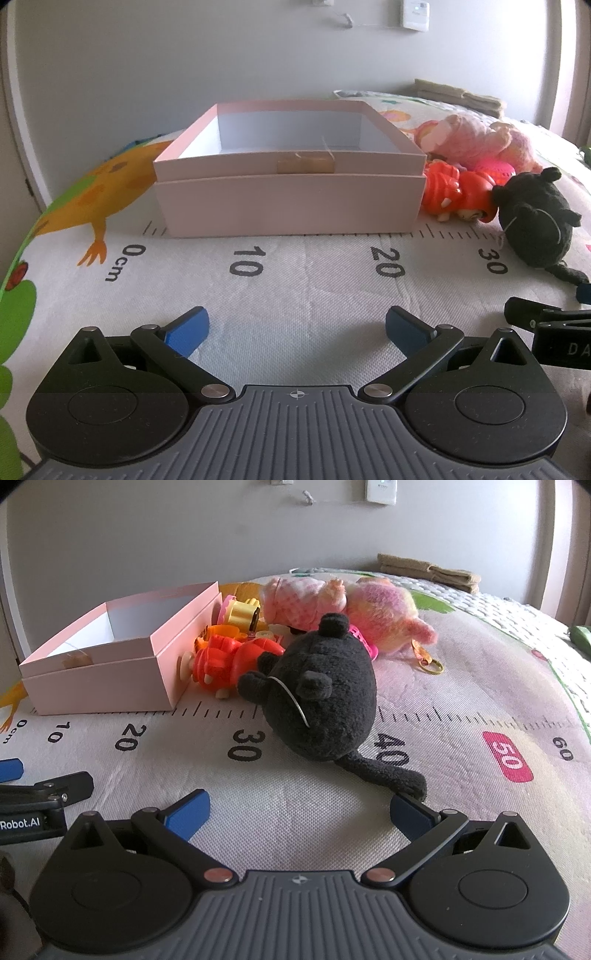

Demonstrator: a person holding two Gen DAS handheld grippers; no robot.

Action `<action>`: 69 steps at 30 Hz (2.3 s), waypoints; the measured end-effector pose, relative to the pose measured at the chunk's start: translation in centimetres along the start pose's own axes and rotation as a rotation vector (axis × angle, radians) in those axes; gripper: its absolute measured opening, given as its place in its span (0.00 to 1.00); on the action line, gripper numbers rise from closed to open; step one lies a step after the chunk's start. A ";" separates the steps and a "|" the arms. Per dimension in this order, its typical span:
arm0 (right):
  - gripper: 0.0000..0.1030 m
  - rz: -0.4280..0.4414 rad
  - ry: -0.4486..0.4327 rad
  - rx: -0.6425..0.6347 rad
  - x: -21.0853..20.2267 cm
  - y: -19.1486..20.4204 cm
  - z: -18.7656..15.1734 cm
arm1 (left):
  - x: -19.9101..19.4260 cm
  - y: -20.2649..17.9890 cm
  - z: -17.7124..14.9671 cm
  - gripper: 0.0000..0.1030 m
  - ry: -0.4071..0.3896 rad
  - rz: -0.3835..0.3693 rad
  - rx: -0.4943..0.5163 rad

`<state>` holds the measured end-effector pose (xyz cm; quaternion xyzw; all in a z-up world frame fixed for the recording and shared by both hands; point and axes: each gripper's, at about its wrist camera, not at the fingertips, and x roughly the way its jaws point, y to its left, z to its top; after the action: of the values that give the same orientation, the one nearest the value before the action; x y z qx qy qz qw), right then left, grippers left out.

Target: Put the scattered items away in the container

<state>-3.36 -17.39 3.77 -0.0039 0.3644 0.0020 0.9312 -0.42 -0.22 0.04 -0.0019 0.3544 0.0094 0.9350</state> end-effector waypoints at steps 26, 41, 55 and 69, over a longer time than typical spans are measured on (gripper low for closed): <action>1.00 0.135 -0.168 -0.047 -4.7 -3.1 1.0 | -1.1 -1.2 2.6 1.00 -0.044 -0.198 0.118; 0.77 0.146 -0.104 -0.016 3.5 -3.4 5.6 | -1.0 -3.6 2.8 1.00 0.010 -0.203 0.175; 0.69 0.060 -0.224 0.071 -2.0 -8.7 3.0 | -2.6 -9.9 3.0 1.00 -0.224 -0.271 0.464; 0.69 0.124 -0.262 0.182 -2.6 -12.6 1.2 | 3.8 -14.7 6.3 0.90 -0.199 -0.159 0.685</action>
<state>-4.37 -30.01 6.44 0.1031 0.2381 0.0271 0.9654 6.87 -14.78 2.21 0.2845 0.2428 -0.1825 0.9093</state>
